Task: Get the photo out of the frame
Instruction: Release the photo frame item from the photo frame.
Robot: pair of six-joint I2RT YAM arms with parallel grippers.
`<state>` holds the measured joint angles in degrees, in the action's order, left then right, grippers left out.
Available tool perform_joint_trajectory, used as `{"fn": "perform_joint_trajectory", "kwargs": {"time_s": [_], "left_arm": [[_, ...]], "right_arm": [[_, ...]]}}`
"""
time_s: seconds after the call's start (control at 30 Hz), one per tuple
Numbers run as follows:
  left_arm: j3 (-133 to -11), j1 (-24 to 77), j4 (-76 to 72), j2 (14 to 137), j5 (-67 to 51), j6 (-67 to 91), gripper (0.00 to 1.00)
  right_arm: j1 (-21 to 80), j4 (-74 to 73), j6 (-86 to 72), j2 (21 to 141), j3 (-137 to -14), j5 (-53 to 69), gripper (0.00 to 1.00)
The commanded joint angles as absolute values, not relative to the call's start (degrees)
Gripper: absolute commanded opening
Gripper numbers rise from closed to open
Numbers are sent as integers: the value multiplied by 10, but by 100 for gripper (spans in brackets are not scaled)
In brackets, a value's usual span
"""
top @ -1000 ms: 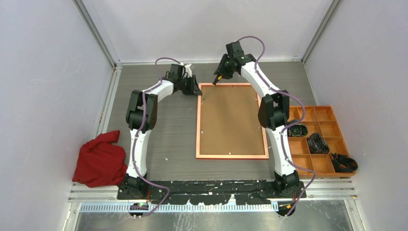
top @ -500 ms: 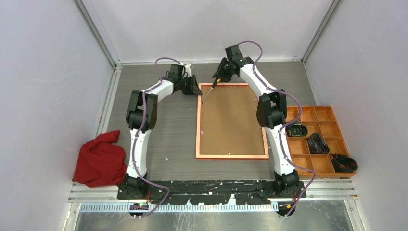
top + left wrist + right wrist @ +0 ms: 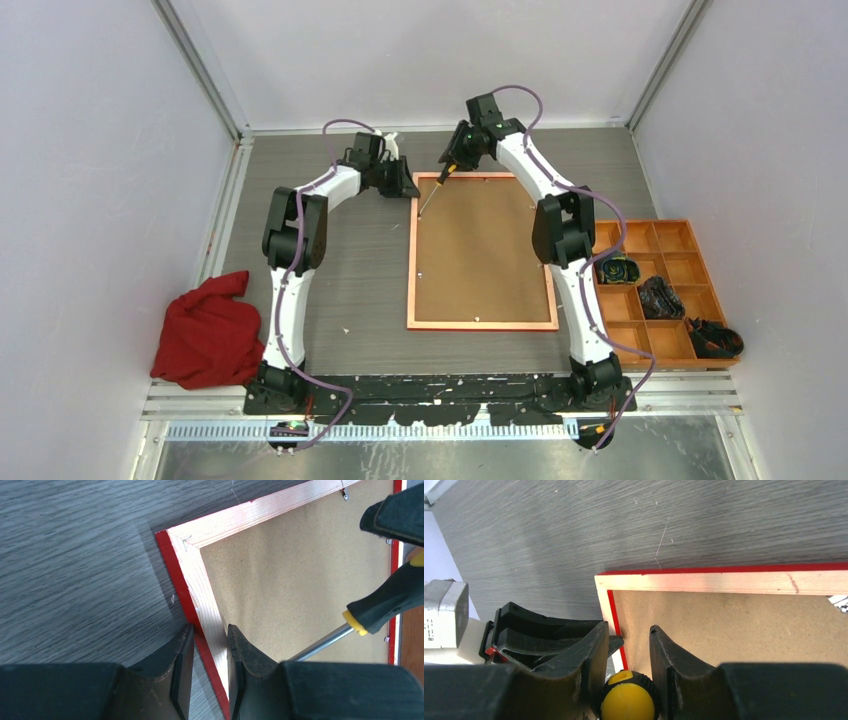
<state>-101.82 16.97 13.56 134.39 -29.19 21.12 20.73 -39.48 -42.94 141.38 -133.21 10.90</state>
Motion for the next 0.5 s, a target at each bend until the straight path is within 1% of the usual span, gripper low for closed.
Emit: {"fn": "perform_joint_trajectory", "kwargs": {"time_s": [0.0, 0.3, 0.47], "left_arm": [[-997, 180, 211, 1401, -257, 183, 0], [-996, 180, 210, 1401, -257, 183, 0], [-996, 180, 210, 1400, -258, 183, 0]], "right_arm": [[232, -424, -395, 1398, -1357, 103, 1], [234, -421, -388, 1357, -1331, 98, 1], [234, -417, -369, 1341, -1335, 46, 1]]}}
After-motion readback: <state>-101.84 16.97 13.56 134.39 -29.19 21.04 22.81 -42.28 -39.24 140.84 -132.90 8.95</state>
